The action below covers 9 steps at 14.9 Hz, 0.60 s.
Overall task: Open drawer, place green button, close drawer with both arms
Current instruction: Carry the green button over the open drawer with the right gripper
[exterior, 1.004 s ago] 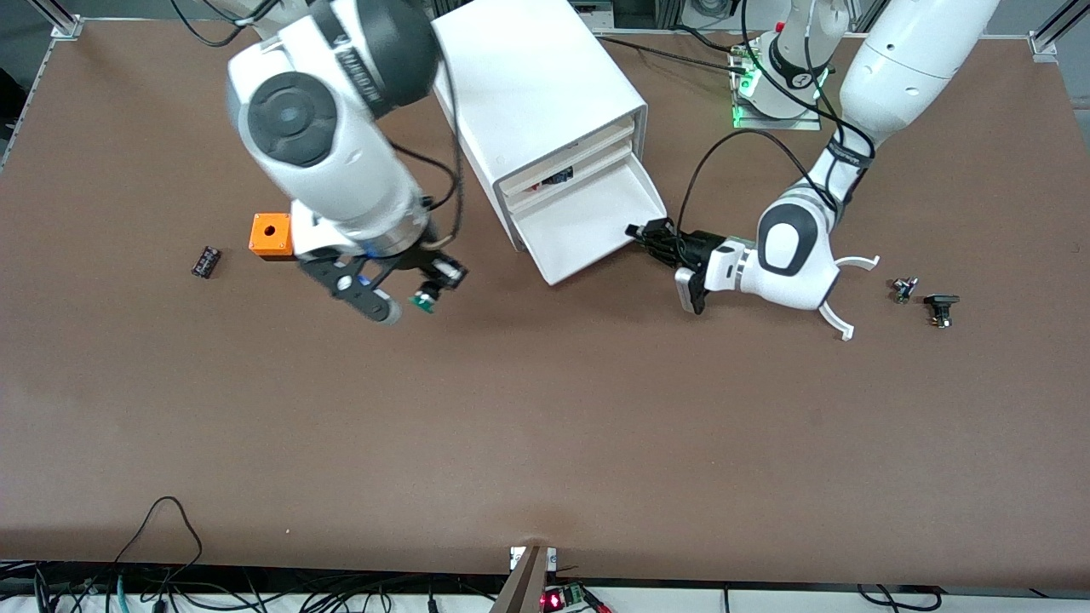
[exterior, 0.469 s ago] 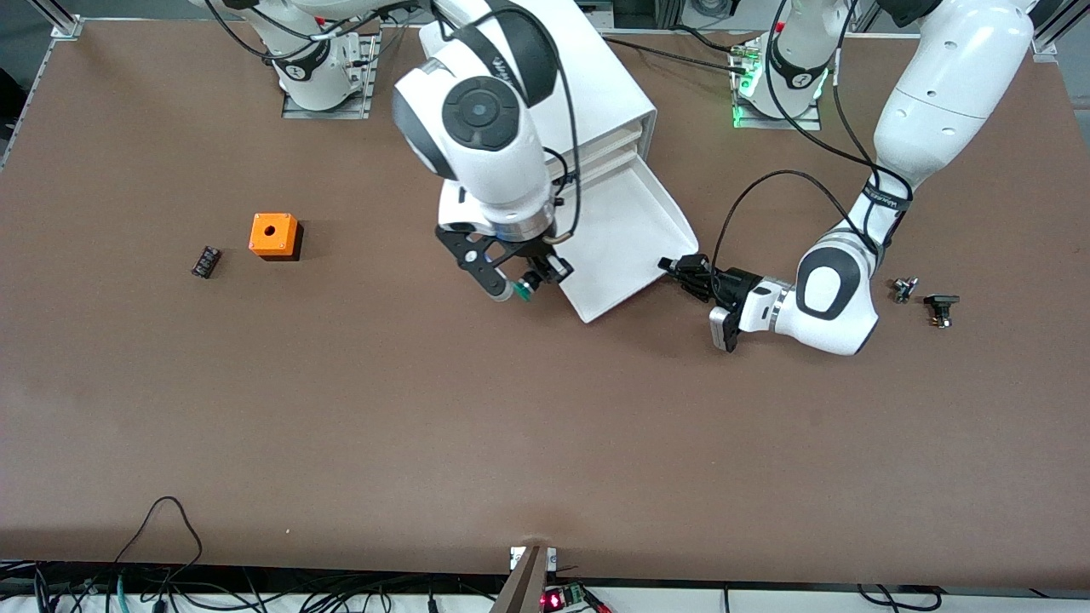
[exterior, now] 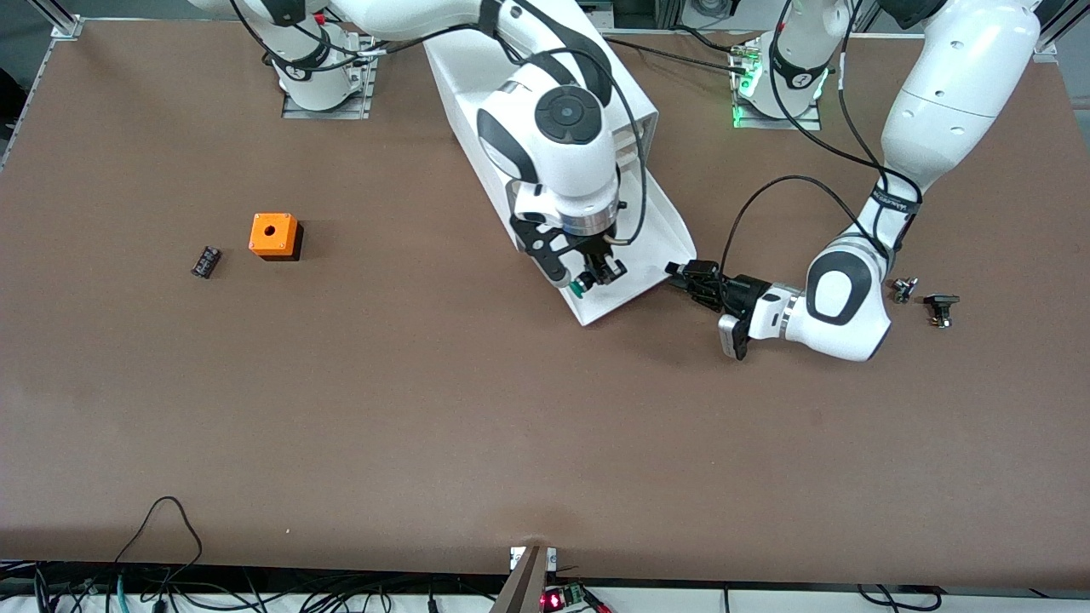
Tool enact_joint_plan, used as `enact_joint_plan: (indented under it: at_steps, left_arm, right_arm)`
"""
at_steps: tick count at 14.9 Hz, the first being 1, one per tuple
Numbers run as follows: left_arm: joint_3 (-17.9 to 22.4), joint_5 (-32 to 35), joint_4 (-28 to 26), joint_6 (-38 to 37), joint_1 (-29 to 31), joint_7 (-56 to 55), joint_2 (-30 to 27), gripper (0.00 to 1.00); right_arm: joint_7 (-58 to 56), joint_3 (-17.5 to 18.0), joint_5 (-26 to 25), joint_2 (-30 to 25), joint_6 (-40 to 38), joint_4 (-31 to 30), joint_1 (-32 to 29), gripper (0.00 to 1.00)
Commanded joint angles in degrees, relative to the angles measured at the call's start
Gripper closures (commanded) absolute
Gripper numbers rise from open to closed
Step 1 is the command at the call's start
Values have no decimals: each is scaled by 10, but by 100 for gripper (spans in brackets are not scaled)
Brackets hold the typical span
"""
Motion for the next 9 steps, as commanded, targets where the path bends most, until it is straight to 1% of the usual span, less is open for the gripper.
enact_joint_plan:
  at_steps: [1,5,8,9]
  left_arm:
    - [0,28,30,-45,6,-30,-7,0]
    - [-1,108,113,-120,8,-165,-9,0]
    - [-5,156,161,-165,8,-251,-12,0]
    - [-5,174,168,-172,6,-279,-20,0]
  right_arm:
    - [48,-6,-11,26,38,9,16,100]
    - [80,-6,-12,56,83,9,29,100]
    - [93,-6,-12,75,103,9,34,100]
    - [96,-6,-12,78,108,8,34,100]
